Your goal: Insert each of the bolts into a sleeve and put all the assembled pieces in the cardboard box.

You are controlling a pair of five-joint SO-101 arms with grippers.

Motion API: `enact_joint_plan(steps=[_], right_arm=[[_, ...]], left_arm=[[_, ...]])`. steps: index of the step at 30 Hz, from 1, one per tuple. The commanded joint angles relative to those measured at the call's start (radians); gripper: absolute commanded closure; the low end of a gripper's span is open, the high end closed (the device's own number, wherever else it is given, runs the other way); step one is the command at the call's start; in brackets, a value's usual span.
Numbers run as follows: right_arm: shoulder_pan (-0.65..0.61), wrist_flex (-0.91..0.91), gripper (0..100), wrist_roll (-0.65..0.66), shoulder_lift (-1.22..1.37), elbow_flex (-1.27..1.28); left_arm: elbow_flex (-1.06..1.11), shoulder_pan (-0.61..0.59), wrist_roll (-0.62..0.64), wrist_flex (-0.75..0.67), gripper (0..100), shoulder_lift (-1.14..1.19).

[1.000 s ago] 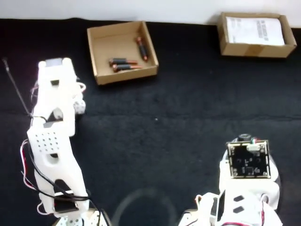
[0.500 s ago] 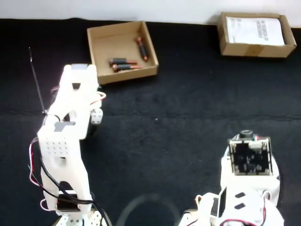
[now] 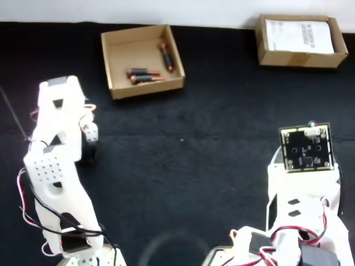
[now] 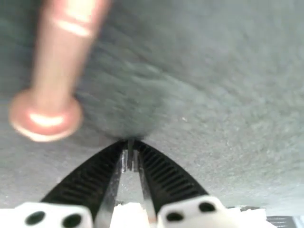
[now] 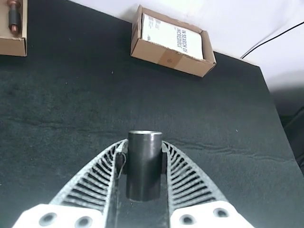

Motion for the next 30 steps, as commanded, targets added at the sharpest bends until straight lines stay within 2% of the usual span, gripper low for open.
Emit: enact_joint_plan(steps=[1, 6, 12, 15, 20, 30], right_arm=[[0.002, 0.001, 99.1, 0.003, 0.025, -0.042], [0.002, 0.018, 99.1, 0.003, 0.025, -0.039], [0.001, 0.018, 99.1, 0.003, 0.025, -0.038], [-0.041, 0.027, 99.1, 0.003, 0.025, -0.036], [-0.097, 0.061, 99.1, -0.034, 0.028, -0.035], [-0.101, 0.067, 99.1, -0.043, 0.027, 0.033]], left_arm=[[-0.156, -0.139, 0.038, -0.026, 99, 0.035], [-0.285, -0.203, 0.058, -0.025, 99, 0.077], [-0.298, -0.216, 0.058, -0.031, 99, 0.087], [-0.3, -0.214, 0.066, -0.034, 99, 0.084], [-0.3, -0.22, 0.129, -0.083, 99, 0.082], [-0.384, -0.232, 0.281, -0.098, 99, 0.082]])
